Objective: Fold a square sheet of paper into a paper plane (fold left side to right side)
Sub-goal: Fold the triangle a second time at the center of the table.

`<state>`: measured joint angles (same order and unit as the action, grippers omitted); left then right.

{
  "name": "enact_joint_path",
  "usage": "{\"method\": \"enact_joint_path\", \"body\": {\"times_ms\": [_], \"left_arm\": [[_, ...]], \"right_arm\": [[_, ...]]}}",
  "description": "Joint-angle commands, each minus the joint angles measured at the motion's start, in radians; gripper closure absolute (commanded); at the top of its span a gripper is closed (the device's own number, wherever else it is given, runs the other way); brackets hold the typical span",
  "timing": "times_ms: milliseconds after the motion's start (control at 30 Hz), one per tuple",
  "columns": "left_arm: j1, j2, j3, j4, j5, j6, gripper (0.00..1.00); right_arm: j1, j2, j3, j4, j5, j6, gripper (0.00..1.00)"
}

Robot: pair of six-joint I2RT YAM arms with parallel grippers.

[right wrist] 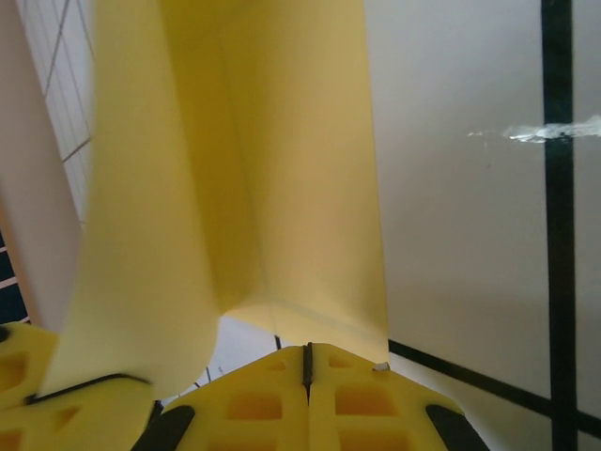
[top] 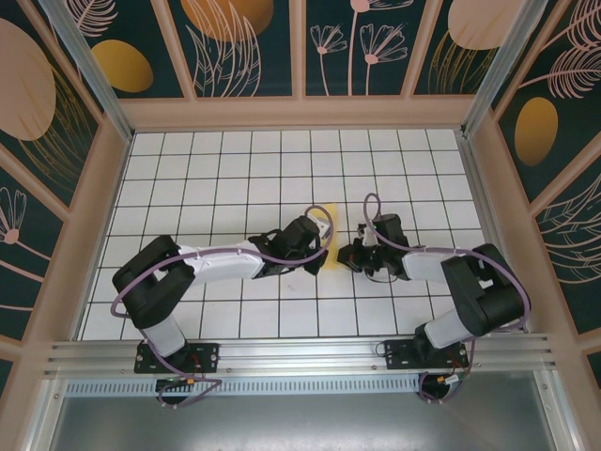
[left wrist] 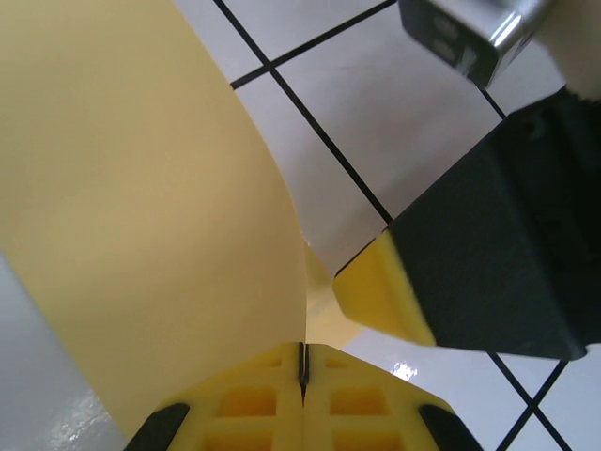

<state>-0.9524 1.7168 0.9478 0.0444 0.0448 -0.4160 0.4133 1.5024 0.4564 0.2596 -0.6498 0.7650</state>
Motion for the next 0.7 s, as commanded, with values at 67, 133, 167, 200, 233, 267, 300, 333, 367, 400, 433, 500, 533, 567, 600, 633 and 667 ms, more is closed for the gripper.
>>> {"method": "enact_joint_path", "body": {"times_ms": [67,133,167,200,233,267,300,333,367,400,433,500,533,567,600,633,667], "left_arm": [[0.021,-0.024,-0.018,0.015,0.029,-0.01,1.0],[0.029,-0.022,-0.02,0.018,0.053,-0.004,1.0],[0.033,-0.019,-0.022,0.02,0.066,0.0,1.0],[0.036,-0.016,-0.024,0.02,0.076,0.002,1.0],[0.042,-0.013,-0.024,0.017,0.092,0.006,1.0],[0.049,-0.01,-0.024,0.013,0.104,0.011,1.0],[0.054,-0.009,-0.024,0.008,0.112,0.016,1.0],[0.059,-0.008,-0.025,0.005,0.119,0.021,1.0],[0.064,-0.009,-0.026,0.002,0.124,0.026,1.0],[0.07,0.004,-0.028,0.002,0.131,0.029,1.0],[0.078,0.02,-0.03,0.002,0.136,0.031,1.0],[0.093,0.024,-0.033,0.005,0.155,0.038,1.0],[0.098,0.026,-0.033,0.003,0.158,0.043,1.0],[0.105,0.027,-0.032,0.003,0.162,0.049,1.0],[0.109,0.029,-0.032,0.0,0.167,0.055,1.0],[0.116,0.028,-0.03,-0.004,0.167,0.061,1.0],[0.124,0.03,-0.03,-0.006,0.172,0.066,1.0]], "right_arm": [[0.023,0.058,0.062,-0.039,0.063,-0.022,0.98],[0.025,0.075,0.069,-0.067,0.075,-0.03,0.98],[0.028,0.087,0.075,-0.083,0.081,-0.035,0.98],[0.029,0.096,0.082,-0.102,0.088,-0.041,0.98],[0.031,0.109,0.09,-0.126,0.097,-0.052,0.98],[0.034,0.12,0.098,-0.149,0.108,-0.061,0.98],[0.036,0.127,0.102,-0.162,0.115,-0.07,0.98],[0.037,0.133,0.104,-0.174,0.121,-0.074,0.98],[0.038,0.138,0.106,-0.184,0.126,-0.079,0.98],[0.038,0.143,0.107,-0.189,0.128,-0.082,0.98],[0.04,0.147,0.108,-0.195,0.13,-0.085,0.98],[0.041,0.153,0.113,-0.204,0.134,-0.092,0.98],[0.042,0.157,0.114,-0.21,0.136,-0.095,0.98],[0.045,0.16,0.117,-0.216,0.137,-0.098,0.98],[0.046,0.162,0.118,-0.219,0.138,-0.101,0.98],[0.047,0.165,0.121,-0.223,0.14,-0.103,0.98],[0.048,0.166,0.123,-0.226,0.142,-0.106,0.98]]}}
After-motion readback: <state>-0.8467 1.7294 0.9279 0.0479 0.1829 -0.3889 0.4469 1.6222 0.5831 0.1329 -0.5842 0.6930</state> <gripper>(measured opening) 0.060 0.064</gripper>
